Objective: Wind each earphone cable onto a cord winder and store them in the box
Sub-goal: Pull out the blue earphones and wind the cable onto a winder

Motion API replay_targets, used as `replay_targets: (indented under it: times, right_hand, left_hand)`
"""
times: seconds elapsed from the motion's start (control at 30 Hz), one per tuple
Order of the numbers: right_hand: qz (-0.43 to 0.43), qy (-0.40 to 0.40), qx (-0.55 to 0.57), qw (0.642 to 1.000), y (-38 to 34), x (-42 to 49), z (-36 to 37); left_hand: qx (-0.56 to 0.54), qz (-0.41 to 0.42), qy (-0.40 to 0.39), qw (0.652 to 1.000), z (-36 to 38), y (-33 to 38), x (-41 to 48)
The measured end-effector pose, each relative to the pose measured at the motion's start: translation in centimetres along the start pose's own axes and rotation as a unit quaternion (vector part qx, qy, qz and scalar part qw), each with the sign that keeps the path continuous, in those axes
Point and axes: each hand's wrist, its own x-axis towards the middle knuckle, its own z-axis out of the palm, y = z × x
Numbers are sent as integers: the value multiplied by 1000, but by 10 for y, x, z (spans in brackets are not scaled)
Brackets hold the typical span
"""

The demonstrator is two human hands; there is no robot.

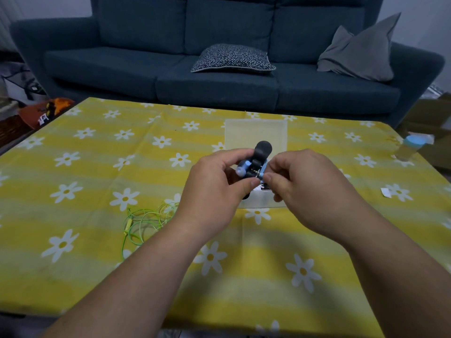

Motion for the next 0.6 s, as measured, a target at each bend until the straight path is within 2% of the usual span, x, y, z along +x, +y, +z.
replay_targets:
  times: [0.1,0.17,0.33,0.5,0.6]
  right_hand:
    - [4,-2,27,1000,2,0,0]
    - [14,11,118,993,5,2,2]
    - [38,32,344,938,14,5,10]
    - [73,-7,460,885,16,4,14]
    - [83,-29,488,868,17,4,15]
  left_hand:
    - [38,13,-9,999,0,-1,1]
    - [4,9,-15,1000,-1,2,2]
    - [-74,-7,-16,997,-4,4,2]
    - [-76,1,-10,997,-5,6,2]
    - [-67,-2,-9,998,-3,7,2]
